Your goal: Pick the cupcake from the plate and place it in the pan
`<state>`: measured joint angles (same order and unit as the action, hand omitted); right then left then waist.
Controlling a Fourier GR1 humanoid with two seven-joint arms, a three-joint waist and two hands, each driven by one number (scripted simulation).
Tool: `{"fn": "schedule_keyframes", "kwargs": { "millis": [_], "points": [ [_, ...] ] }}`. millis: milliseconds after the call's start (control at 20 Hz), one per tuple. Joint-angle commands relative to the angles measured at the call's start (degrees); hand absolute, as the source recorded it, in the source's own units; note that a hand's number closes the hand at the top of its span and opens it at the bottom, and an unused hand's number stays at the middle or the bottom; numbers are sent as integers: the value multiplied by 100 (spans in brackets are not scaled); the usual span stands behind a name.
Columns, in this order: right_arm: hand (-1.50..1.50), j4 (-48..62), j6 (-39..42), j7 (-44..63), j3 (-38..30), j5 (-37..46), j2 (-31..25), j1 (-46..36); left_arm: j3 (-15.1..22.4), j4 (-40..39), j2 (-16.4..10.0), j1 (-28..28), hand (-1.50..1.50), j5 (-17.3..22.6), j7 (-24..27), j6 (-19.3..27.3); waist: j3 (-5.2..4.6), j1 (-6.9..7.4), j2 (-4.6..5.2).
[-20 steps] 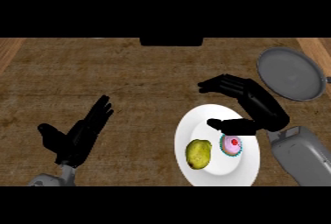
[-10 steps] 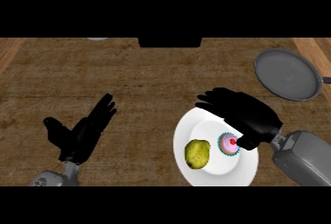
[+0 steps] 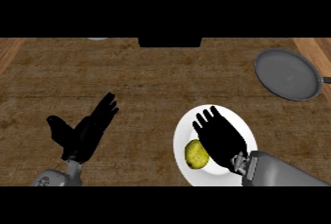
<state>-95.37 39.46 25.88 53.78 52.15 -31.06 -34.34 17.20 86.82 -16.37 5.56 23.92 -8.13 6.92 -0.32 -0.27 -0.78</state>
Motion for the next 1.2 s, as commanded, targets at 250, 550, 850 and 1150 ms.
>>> {"fn": "schedule_keyframes", "kwargs": {
  "millis": [250,550,850,1150],
  "points": [
    [-150,-121,1896,2253,440,456,1616,848,-191,-344,51,-127,0,-5,360,-345,25,-6,68],
    [-150,-183,1579,2139,424,990,1319,1244,-318,-174,110,-59,0,-94,35,-409,30,20,75],
    [-150,-71,1387,1941,583,1650,1020,1066,-357,-174,390,128,0,-232,-61,-274,30,18,76],
    [-150,38,1107,1424,305,1962,783,1247,-197,265,600,-14,0,-635,-331,-84,32,32,76]
  ]
}}
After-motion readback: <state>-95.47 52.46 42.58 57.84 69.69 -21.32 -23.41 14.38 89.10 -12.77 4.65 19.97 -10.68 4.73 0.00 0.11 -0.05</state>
